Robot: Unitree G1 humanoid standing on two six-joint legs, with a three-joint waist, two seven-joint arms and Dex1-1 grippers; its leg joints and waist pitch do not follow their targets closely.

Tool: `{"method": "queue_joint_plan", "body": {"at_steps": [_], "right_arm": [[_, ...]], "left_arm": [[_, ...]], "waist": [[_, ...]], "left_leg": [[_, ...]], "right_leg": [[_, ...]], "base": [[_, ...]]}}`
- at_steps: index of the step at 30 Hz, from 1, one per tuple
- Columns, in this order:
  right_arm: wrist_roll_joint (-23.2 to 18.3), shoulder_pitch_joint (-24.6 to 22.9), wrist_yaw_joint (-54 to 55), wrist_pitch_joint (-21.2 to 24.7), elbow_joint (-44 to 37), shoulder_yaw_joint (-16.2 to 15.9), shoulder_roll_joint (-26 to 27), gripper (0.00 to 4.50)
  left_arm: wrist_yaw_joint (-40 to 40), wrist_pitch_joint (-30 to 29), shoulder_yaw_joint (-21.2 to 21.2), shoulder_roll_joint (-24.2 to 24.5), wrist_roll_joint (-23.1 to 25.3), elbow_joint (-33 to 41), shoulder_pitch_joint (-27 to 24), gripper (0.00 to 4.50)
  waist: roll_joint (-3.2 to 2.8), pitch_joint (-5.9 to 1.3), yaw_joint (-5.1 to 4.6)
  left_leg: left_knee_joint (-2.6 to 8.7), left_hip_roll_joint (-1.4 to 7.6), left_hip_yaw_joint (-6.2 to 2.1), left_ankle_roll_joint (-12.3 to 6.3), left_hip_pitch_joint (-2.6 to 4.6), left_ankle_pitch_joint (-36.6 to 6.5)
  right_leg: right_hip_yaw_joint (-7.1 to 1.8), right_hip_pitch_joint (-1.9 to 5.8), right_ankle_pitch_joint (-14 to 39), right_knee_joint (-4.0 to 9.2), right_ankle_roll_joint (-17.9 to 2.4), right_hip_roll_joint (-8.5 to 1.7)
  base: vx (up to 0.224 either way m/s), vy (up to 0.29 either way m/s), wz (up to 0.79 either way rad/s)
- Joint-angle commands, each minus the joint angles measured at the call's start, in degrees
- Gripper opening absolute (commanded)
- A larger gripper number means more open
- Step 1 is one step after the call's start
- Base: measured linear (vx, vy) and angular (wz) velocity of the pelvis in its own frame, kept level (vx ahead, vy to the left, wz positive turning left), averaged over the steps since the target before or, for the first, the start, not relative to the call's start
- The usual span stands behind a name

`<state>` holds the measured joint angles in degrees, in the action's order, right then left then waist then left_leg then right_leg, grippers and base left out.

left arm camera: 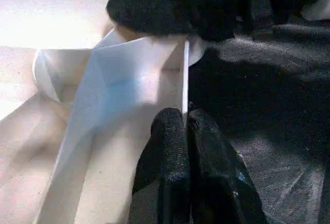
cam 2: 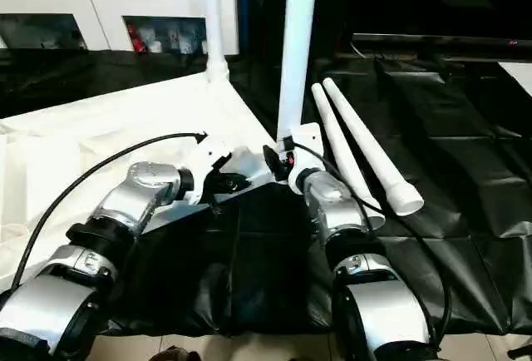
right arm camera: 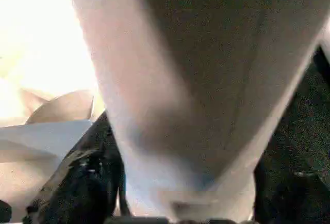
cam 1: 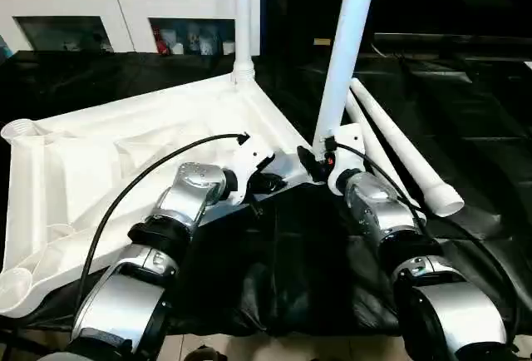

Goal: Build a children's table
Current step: Rotate leg to tighten, then rotate table base

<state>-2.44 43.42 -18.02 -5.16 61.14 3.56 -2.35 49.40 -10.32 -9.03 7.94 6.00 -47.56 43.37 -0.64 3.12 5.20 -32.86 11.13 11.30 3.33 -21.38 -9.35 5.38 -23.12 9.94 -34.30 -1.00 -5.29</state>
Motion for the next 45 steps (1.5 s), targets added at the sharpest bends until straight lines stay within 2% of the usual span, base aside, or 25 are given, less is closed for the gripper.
{"method": "queue_joint_plan", "body": {"at_steps": [1,5,8,11,14,15,17,19,20,22,23,24,26,28,30,31,32,33,34,35,36,37,39,40,45], "right_arm": [[0.99,1.06,-2.58,-0.26,1.57,-3.0,3.53,3.71],[3.42,0.74,-1.1,-1.68,0.2,-4.44,1.6,3.87],[4.53,-1.91,-1.15,-1.19,-5.62,-4.74,-2.02,3.87],[3.54,-4.34,-4.12,0.09,-10.39,-4.65,-3.4,3.87],[2.64,-10.07,-8.9,4.39,-21.62,-5.6,-6.45,3.87],[2.17,-12.78,-10.85,6.63,-26.99,-6.17,-8.02,3.95],[1.24,-15.0,-12.66,9.09,-31.51,-6.68,-9.31,3.95],[1.47,-16.77,-13.07,10.84,-35.26,-7.4,-10.77,3.97],[1.47,-16.77,-13.07,10.84,-35.26,-7.4,-10.77,3.97],[1.0,-20.07,-14.72,15.92,-43.73,-7.01,-13.72,3.97],[0.8,-20.68,-15.1,16.9,-45.26,-6.86,-14.21,3.97],[-0.11,-22.29,-16.67,19.76,-49.3,-6.7,-15.66,3.97],[-1.59,-23.77,-18.57,22.88,-52.95,-6.79,-16.77,3.97],[-3.63,-24.85,-20.52,25.69,-55.11,-7.53,-16.78,3.97],[-4.7,-25.21,-21.2,26.89,-55.21,-8.17,-15.99,3.97],[-2.87,-24.94,-19.51,27.6,-53.73,-9.51,-14.58,3.97],[-1.9,-24.79,-18.29,28.66,-53.05,-10.15,-13.68,3.97],[-1.01,-24.31,-17.24,28.92,-52.04,-10.63,-12.85,3.97],[-0.75,-24.15,-16.61,29.62,-52.07,-10.94,-12.52,3.97],[-0.88,-23.88,-16.07,30.59,-51.97,-11.03,-11.96,3.97],[-0.98,-23.47,-15.5,31.81,-51.77,-11.22,-11.36,3.78],[-0.99,-23.0,-15.18,34.19,-51.93,-12.05,-11.07,3.67],[-1.18,-22.63,-15.81,35.29,-51.75,-12.84,-10.93,3.56],[-0.72,-22.09,-15.27,35.1,-50.87,-13.16,-10.5,3.34],[-0.12,-20.53,-13.97,35.11,-48.42,-13.24,-9.06,3.02]], "left_arm": [[-2.16,0.98,-0.73,-1.87,-0.7,0.88,1.42,0.0],[-2.2,1.92,-0.9,-1.36,-0.39,0.59,1.27,0.0],[-3.13,1.96,-0.92,-1.24,0.05,0.54,0.73,0.0],[-3.36,1.9,-0.92,-1.35,0.16,0.79,0.39,0.0],[-3.79,2.53,-0.66,-1.46,-0.04,0.91,0.0,0.0],[-4.17,3.25,0.12,-1.66,-0.73,0.85,0.07,0.27],[-2.79,2.87,0.68,-1.68,-2.01,1.48,-0.06,0.27],[-2.17,3.08,1.03,-1.51,-2.8,2.25,-0.18,0.62],[-2.17,3.08,1.03,-1.51,-2.8,2.25,-0.18,0.64],[-3.86,3.59,3.91,-0.66,-4.98,4.51,0.24,0.72],[-4.14,3.7,4.26,-0.23,-5.09,4.99,0.23,0.72],[-4.28,3.25,5.3,1.58,-5.43,6.86,0.06,0.72],[-4.01,2.2,6.25,3.49,-5.78,9.02,-0.35,0.72],[-4.82,0.65,8.19,6.23,-6.02,11.36,-0.55,0.72],[-5.61,-0.84,9.63,8.35,-6.03,12.58,-0.55,0.72],[-7.88,-2.65,10.33,12.31,-4.18,12.69,-0.59,0.72],[-9.4,-3.75,10.67,14.77,-2.87,12.7,-0.74,0.72],[-10.76,-3.97,10.86,17.21,-1.38,12.27,-0.94,0.72],[-11.55,-4.08,10.88,18.63,-0.64,12.22,-1.2,0.72],[-12.02,-4.85,10.83,20.43,0.3,12.22,-1.58,0.54],[-12.44,-5.94,10.68,22.61,1.55,12.41,-2.13,0.45],[-13.29,-8.42,9.65,26.42,4.87,14.03,-3.63,0.36],[-14.3,-9.52,8.1,29.42,8.49,15.15,-4.79,0.33],[-14.99,-10.59,7.87,30.83,9.83,15.41,-5.39,0.1],[-15.4,-12.96,7.16,33.05,10.32,15.21,-6.69,0.0]], "waist": [[-0.04,-4.07,0.01],[0.01,-4.07,-0.12],[0.15,-4.12,0.03],[0.24,-4.25,0.12],[0.2,-4.14,0.46],[0.27,-4.09,0.51],[0.24,-4.19,0.56],[0.25,-4.08,0.56],[0.29,-4.14,0.64],[0.66,-4.12,0.8],[0.54,-4.12,0.9],[0.61,-4.06,0.99],[0.32,-4.04,0.97],[0.48,-4.0,0.66],[0.2,-3.82,0.26],[0.52,-3.81,0.26],[0.53,-3.79,0.08],[0.13,-3.72,-0.17],[0.01,-3.73,-0.29],[0.4,-3.75,-0.27],[0.0,-3.67,-0.13],[0.25,-3.75,-0.08],[-0.17,-3.75,-0.07],[-0.17,-3.74,0.0],[-0.34,-3.66,0.77]], "left_leg": [[3.45,2.22,-1.1,-2.7,0.88,-13.52],[3.52,2.23,-1.19,-2.22,0.82,-13.42],[3.35,2.17,-1.08,-3.02,0.7,-11.72],[3.19,2.15,-1.0,-4.56,0.66,-10.21],[3.15,2.13,-0.99,-5.63,0.7,-10.45],[3.23,2.12,-1.1,-5.66,0.62,-10.5],[3.16,2.07,-1.08,-5.45,0.64,-10.86],[3.23,2.03,-1.17,-4.95,0.52,-11.19],[3.15,2.09,-1.09,-4.69,0.73,-11.62],[3.19,2.23,-1.21,-4.51,0.65,-11.25],[3.22,2.28,-1.26,-4.65,0.57,-10.95],[3.22,2.27,-1.21,-5.03,0.65,-11.06],[3.28,2.25,-1.31,-5.02,0.53,-11.16],[3.33,2.16,-1.3,-4.46,0.59,-11.91],[3.45,2.13,-1.35,-3.38,0.62,-13.14],[3.41,2.1,-1.27,-3.19,0.75,-13.41],[3.58,2.12,-1.39,-2.42,0.73,-13.53],[3.85,2.1,-1.7,-1.48,0.48,-14.0],[3.9,2.13,-1.7,-1.06,0.66,-14.35],[3.87,2.22,-1.63,-0.43,1.08,-14.7],[3.9,2.27,-1.61,0.0,1.33,-15.03],[3.97,2.35,-1.67,0.24,1.22,-14.07],[4.02,2.45,-1.68,0.5,1.29,-13.53],[4.02,2.42,-1.56,0.7,1.33,-13.53],[4.11,2.41,-1.48,2.29,1.83,-15.89]], "right_leg": [[-2.95,3.05,11.79,4.11,-12.94,-3.89],[-2.95,3.09,11.75,3.99,-12.7,-3.8],[-2.99,3.26,9.31,3.78,-12.91,-3.71],[-2.98,3.37,6.11,3.55,-13.31,-3.62],[-2.93,3.53,6.09,3.81,-12.53,-3.44],[-2.9,3.67,6.75,3.85,-12.0,-3.41],[-2.87,3.55,8.14,4.01,-11.92,-3.56],[-2.84,3.56,9.87,4.21,-11.81,-3.63],[-2.9,3.33,10.46,4.31,-11.64,-3.6],[-2.91,3.5,9.99,4.15,-11.73,-3.64],[-2.92,3.55,9.45,4.01,-11.77,-3.64],[-2.92,3.41,9.37,4.11,-11.46,-3.57],[-2.91,3.55,10.13,4.05,-10.74,-3.62],[-2.81,3.45,11.62,4.18,-10.34,-3.52],[-2.74,3.14,14.39,4.47,-9.96,-3.53],[-2.74,3.01,15.06,4.63,-9.83,-3.49],[-2.78,2.81,15.51,4.35,-9.61,-3.35],[-2.67,2.95,16.55,4.19,-8.73,-3.28],[-2.71,2.82,16.91,4.33,-8.3,-3.29],[-2.86,2.55,16.3,4.34,-8.27,-3.23],[-3.03,2.37,16.07,4.24,-8.54,-3.28],[-3.08,2.49,14.29,3.79,-8.77,-3.23],[-3.19,2.39,12.56,3.59,-8.88,-3.26],[-3.26,2.33,11.87,3.63,-8.97,-3.32],[-3.39,2.0,11.95,3.75,-10.02,-3.5]], "base": [[0.0,0.0,0.0],[0.0,0.0,0.0],[0.0,0.0,0.0],[0.0,0.0,0.0],[0.0,0.0,0.0],[0.0,0.0,0.0],[0.0,0.0,0.0],[0.0,0.0,0.0],[0.0,0.0,0.0],[0.0,0.0,0.0],[0.0,0.0,0.0],[0.0,0.0,0.0],[0.0,0.0,0.0],[0.0,0.0,0.0],[0.0,0.0,0.0],[0.0,0.0,0.0],[0.0,0.0,0.0],[0.0,0.0,0.0],[0.0,0.0,0.0],[0.0,0.0,0.0],[0.0,0.0,0.0],[0.0,0.0,0.0],[0.0,0.0,0.0],[0.0,0.0,0.0],[0.0,0.0,0.0]]}}
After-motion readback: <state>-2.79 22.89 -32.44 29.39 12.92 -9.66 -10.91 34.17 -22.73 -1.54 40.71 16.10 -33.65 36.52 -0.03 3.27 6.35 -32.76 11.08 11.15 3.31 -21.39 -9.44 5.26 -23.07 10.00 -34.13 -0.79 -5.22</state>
